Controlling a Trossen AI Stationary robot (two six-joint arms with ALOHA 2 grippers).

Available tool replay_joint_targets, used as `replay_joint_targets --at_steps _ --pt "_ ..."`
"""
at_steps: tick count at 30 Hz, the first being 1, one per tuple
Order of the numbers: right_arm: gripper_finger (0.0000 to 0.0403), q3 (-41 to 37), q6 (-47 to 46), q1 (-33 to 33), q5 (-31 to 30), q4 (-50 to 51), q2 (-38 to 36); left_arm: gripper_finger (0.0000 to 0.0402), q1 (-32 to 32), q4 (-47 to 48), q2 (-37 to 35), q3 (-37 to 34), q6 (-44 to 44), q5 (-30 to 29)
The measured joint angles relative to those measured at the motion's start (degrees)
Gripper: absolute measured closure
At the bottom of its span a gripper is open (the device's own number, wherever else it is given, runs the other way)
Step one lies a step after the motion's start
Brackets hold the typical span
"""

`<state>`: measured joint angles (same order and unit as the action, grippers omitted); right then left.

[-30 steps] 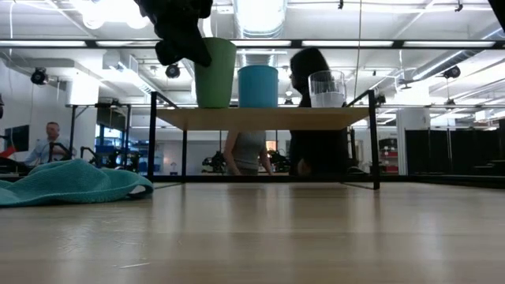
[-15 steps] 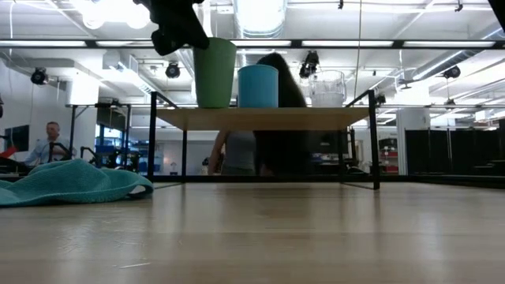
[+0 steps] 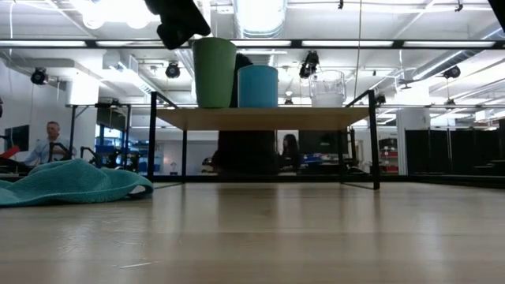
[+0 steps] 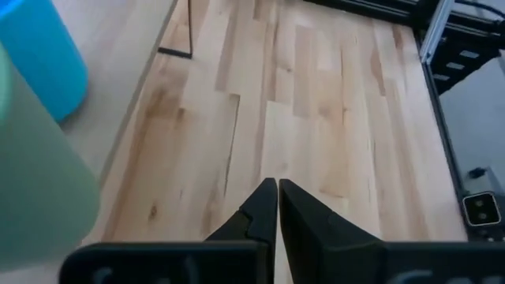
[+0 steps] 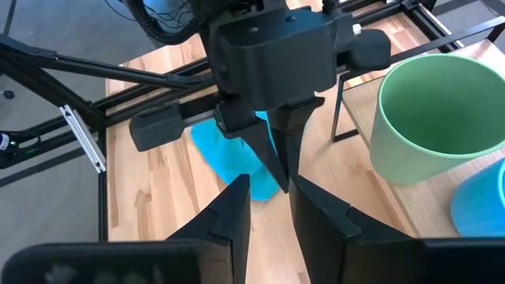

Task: Stack small to large cups/mugs on shelf
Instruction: Put the green cup on the shelf

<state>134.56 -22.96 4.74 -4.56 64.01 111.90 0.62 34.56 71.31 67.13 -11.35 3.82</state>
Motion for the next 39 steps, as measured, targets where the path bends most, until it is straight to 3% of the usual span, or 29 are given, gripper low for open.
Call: replay_joint_targets --at_steps 31,39 --pt "0.0321 0.01 0.03 0.00 0.01 -3.34 0.00 0.0402 0.11 -2.32 2.44 -0.81 0.43 -19.16" --pt "0.0325 0.00 0.47 -0.01 0.00 -3.33 0.00 0.0402 0.11 -2.02 2.07 -0.81 -0.26 -21.28"
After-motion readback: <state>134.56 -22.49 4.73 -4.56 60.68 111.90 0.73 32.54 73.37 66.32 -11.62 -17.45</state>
